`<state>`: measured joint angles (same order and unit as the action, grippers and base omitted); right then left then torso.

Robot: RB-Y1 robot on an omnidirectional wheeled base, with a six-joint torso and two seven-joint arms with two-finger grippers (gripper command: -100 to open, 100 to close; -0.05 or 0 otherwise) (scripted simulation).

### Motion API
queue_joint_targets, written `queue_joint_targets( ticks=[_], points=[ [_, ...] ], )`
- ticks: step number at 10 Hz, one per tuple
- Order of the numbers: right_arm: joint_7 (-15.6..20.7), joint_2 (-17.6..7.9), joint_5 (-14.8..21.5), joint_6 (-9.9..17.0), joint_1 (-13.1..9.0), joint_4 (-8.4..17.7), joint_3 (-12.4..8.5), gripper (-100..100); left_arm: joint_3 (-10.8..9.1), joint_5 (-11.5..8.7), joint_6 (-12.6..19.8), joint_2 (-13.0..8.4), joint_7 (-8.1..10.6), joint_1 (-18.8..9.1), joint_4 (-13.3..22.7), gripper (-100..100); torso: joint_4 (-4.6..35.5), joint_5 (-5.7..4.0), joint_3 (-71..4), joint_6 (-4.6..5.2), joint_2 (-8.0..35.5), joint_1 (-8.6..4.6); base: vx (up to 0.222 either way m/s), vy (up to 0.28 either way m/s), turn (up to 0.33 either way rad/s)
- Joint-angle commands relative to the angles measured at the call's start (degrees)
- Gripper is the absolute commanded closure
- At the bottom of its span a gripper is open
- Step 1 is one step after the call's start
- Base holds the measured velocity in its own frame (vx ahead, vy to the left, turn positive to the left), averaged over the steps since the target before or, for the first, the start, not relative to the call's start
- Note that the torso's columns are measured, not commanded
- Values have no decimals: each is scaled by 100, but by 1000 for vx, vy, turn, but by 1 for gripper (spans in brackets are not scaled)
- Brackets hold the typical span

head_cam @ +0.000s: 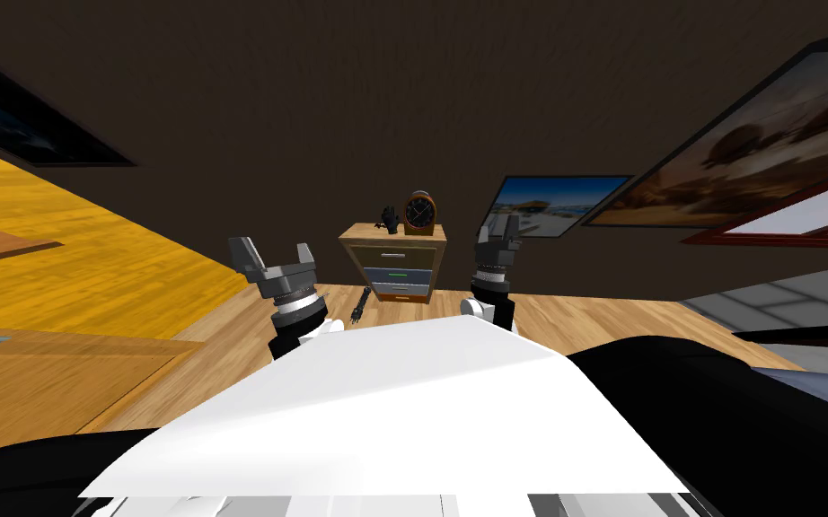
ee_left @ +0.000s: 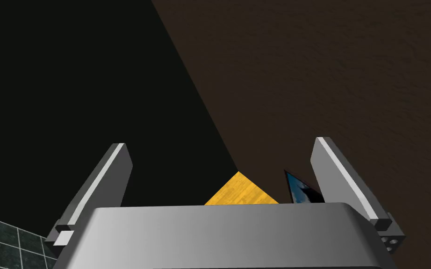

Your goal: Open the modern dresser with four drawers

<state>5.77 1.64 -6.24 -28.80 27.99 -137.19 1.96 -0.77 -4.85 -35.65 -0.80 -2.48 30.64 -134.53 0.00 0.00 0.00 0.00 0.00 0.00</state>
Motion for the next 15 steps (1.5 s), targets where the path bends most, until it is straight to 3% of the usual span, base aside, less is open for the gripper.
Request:
queue_joint_targets(
  ticks=[1,9,10,12,15],
  points=[
    [0,0,0,0,0,0,0,0,0,0,0,0,0,0,0,0,235,0,-467,0,232,0,0,0,0],
    [0,0,0,-1,0,-2,0,0,0,0,0,0,0,0,-2,0,3537,0,-7073,0,3539,0,0,0,0],
    [0,0,0,-1,0,-2,0,0,7,9,67,-184,6,-16,9,-100,3960,0,-7919,0,3962,0,12,-1,-17],
    [0,0,0,0,1,1,0,0,24,28,216,-405,20,-51,31,-100,4204,0,-8428,0,4205,0,17,-2,-26],
    [0,0,0,0,1,1,0,0,60,69,536,-601,50,-126,81,-100,4227,0,-8459,0,4223,0,32,-3,-39]
  ],
)
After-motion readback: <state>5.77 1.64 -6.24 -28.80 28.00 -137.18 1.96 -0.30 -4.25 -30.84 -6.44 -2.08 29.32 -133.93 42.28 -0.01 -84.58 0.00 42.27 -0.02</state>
